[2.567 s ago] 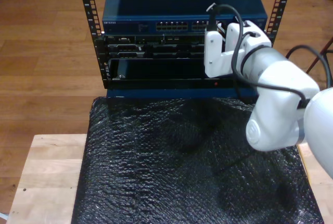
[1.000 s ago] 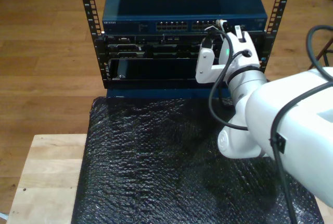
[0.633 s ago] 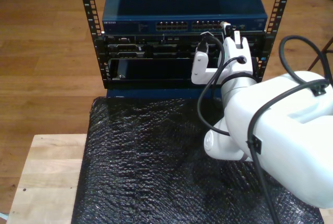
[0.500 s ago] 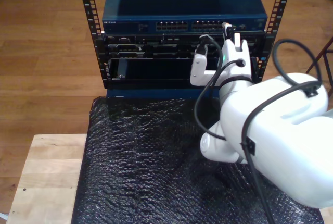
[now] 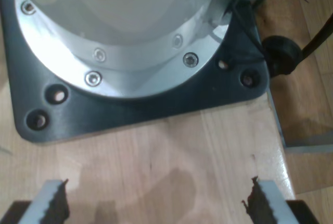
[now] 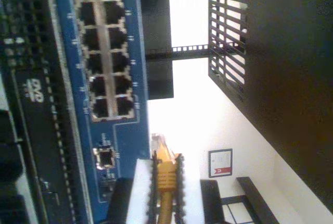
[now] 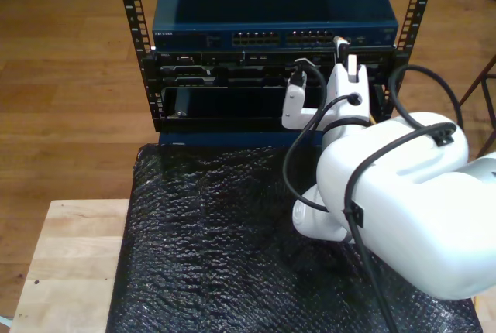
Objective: Grab the cable and plug it in
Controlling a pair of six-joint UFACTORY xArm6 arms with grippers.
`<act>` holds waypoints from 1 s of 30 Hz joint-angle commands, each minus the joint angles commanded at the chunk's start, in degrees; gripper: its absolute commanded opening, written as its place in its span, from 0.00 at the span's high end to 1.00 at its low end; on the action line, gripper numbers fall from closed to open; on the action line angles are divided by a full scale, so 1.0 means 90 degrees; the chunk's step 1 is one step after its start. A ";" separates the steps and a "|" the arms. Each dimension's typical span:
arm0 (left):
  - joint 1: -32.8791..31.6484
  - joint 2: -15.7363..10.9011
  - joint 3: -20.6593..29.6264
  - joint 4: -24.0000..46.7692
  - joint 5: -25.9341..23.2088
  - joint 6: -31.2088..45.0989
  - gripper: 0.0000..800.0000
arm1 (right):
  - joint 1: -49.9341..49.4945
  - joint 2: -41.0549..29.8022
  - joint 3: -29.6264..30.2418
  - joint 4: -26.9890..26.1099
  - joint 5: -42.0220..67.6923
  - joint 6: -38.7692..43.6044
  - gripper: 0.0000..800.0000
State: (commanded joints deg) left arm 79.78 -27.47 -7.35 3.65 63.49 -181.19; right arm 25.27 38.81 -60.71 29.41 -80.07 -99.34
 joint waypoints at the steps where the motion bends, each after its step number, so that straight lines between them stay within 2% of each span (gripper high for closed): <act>1: 0.0000 0.0000 0.0000 0.0000 0.0000 0.0000 0.00 | 0.0000 0.0049 -0.0059 -0.0010 0.0010 0.0000 1.00; 11: 0.0000 0.0000 0.0000 0.0000 0.0000 0.0000 0.00 | -0.0039 0.0225 -0.0410 -0.0020 0.0068 -0.0010 1.00; 30: 0.0000 0.0000 0.0000 0.0000 0.0000 0.0000 0.00 | -0.0059 0.0234 -0.0430 0.0010 0.0225 0.0059 1.00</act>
State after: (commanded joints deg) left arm 79.78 -27.47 -7.35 3.65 63.49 -181.19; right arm 24.75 40.92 -64.58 29.49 -78.04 -98.81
